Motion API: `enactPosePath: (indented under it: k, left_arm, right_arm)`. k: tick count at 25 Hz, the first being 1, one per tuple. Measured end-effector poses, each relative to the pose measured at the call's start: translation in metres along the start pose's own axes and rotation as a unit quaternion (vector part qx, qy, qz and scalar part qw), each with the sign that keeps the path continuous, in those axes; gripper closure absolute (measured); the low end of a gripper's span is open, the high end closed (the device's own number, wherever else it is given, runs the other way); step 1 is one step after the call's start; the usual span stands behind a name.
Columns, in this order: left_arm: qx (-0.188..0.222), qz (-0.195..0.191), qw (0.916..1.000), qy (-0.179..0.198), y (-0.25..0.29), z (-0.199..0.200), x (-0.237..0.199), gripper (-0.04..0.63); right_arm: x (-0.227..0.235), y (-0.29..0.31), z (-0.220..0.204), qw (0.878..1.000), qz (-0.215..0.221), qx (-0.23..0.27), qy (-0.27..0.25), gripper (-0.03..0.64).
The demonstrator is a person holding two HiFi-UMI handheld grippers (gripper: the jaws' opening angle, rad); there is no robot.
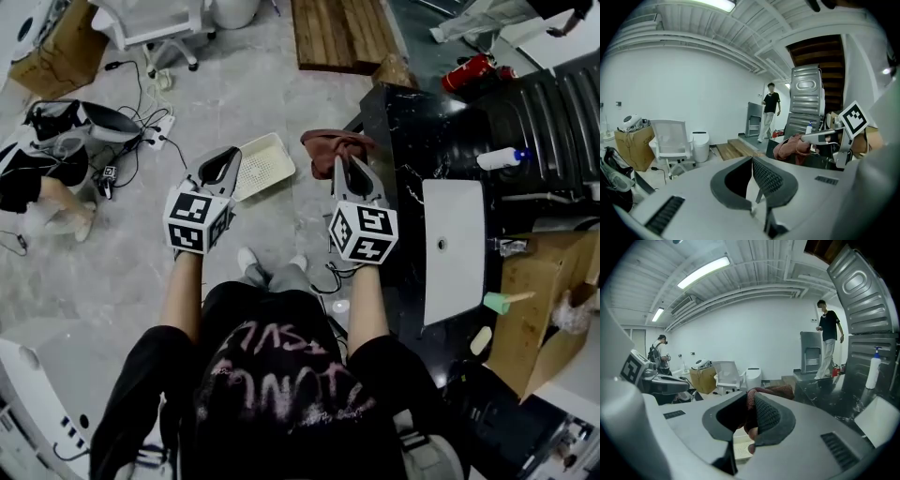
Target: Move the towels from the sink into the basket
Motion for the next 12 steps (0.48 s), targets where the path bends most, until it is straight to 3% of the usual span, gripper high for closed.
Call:
enactPosePath:
  k: [12]
  left_arm:
    - [-0.039,0.051,0.9973,-0.037,0.024,-0.026,-0.049,0.575]
  right_arm:
    - [-0.006,0.092,-0.005,0.997,0.054,-0.049,-0.014,0.558]
Point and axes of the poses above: the fingertips, and each gripper's own axes: y forward along the fingers, x to its right, z out of its top, the point moved 10 cm from there along -y, backward along the fingers, and after that the axes turned 10 degrees about y, right-handed, at the moved point
